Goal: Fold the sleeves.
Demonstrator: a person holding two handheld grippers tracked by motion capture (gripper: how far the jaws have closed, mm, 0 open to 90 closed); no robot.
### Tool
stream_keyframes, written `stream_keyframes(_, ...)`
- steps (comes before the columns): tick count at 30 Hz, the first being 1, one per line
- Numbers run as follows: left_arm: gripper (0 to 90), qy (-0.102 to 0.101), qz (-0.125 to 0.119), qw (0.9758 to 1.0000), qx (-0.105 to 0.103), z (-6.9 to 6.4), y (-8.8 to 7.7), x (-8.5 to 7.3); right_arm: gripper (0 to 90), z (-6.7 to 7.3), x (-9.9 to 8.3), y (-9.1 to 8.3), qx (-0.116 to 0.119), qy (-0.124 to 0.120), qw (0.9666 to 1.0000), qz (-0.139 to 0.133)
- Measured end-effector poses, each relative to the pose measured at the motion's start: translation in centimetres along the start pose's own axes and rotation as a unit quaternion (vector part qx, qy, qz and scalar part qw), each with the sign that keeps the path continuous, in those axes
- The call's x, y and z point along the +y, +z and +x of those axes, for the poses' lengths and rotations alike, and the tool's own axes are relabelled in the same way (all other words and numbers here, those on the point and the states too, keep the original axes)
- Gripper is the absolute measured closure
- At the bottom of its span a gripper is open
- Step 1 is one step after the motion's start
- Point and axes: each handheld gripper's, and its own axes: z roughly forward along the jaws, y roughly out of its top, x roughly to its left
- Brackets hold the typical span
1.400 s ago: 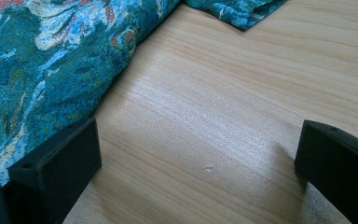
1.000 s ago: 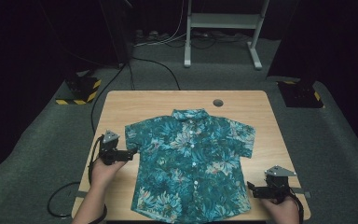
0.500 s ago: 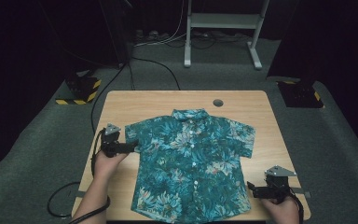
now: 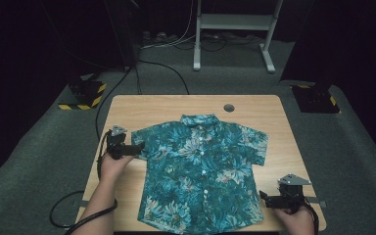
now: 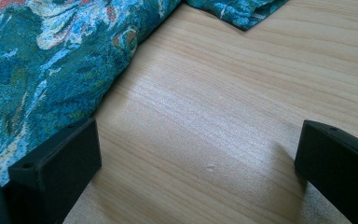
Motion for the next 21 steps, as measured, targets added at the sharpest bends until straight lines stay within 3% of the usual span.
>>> stream_keyframes(2,1.0,0.003,0.005,0.9999,0.010,0.3,0.2,0.0,0.0,0.0,0.0,0.0,0.000,0.000,1.0000,0.000)
stream_keyframes(13,1.0,-0.014,0.002,0.9999,-0.005,1.6,1.3,0.8,0.0,0.0,0.0,0.0,0.000,0.001,1.0000,0.000)
stream_keyframes(21,0.8,-0.015,0.019,0.9997,-0.007,1.9,2.9,1.1,0.0,0.0,0.0,0.0,0.000,0.000,1.0000,0.000)
